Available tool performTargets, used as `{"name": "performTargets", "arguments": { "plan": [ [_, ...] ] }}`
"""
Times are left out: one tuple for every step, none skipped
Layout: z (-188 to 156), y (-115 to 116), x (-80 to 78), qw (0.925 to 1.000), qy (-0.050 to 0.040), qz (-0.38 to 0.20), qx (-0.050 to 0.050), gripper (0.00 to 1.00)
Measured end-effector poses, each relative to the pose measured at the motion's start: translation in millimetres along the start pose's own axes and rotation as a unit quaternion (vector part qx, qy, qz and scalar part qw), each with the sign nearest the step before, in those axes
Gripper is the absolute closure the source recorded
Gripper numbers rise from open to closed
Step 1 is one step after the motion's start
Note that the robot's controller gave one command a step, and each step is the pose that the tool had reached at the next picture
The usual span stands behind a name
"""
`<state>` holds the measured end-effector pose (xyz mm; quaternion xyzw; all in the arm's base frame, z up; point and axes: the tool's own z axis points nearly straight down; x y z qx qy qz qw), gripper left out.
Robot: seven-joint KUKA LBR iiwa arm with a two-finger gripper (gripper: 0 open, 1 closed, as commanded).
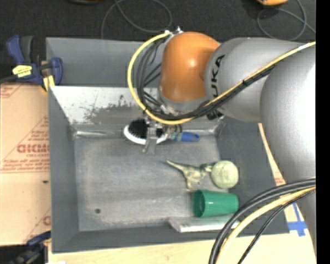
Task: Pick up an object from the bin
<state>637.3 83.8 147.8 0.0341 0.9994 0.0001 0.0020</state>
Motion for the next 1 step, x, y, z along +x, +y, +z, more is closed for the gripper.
{"name": "performTargets", "arguments": {
  "plan": [
    [-10.1,0.0,0.0,1.0000,0.0001,0.000,0.000,1.00]
  ]
}}
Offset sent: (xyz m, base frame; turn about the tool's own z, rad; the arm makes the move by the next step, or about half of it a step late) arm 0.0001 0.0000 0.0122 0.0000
